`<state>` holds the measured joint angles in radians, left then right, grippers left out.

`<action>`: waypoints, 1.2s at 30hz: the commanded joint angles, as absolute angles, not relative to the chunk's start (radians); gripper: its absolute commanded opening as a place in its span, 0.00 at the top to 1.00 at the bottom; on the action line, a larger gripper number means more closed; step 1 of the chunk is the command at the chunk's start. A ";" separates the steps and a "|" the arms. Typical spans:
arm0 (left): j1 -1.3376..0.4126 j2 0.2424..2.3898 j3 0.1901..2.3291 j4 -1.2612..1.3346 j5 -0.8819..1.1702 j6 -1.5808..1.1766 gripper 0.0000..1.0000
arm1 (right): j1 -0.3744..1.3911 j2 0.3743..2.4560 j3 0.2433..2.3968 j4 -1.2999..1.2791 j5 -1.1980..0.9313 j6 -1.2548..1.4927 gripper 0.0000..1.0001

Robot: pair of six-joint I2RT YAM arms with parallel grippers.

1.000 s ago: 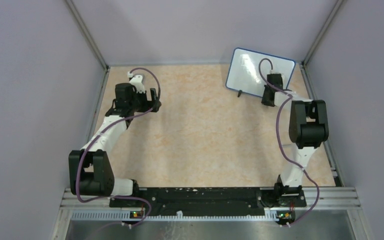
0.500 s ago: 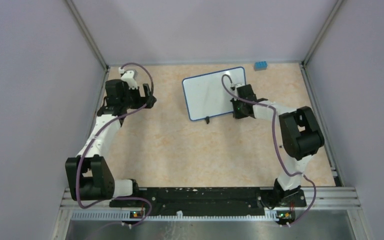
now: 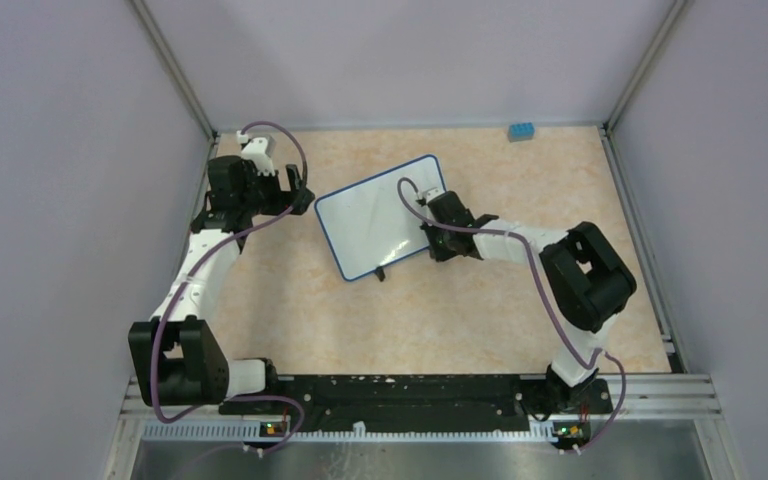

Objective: Write a sentence on the whiteboard
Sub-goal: Move the whiteboard stand to the center of the board.

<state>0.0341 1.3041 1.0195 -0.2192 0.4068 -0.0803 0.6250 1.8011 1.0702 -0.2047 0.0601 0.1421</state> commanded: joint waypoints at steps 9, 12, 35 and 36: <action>0.038 1.285 1.056 -0.208 0.459 -0.069 0.01 | 0.684 1.724 1.058 -0.254 -0.026 0.145 0.75; 0.038 1.278 1.046 -0.202 0.487 -0.053 0.01 | 0.675 1.651 1.047 -0.252 -0.105 0.098 0.41; -0.082 1.368 1.207 -0.390 0.709 0.198 0.01 | -0.045 1.450 1.275 -1.056 -0.200 -1.001 0.34; -0.093 1.375 1.212 -0.402 0.718 0.206 0.01 | -0.046 1.443 1.263 -1.054 -0.137 -1.041 0.35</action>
<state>-0.0517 1.3472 1.1694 -0.3477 0.6498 0.1390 -0.0235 1.4845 1.2514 -0.9131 -0.3519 -0.7403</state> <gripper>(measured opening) 0.987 0.666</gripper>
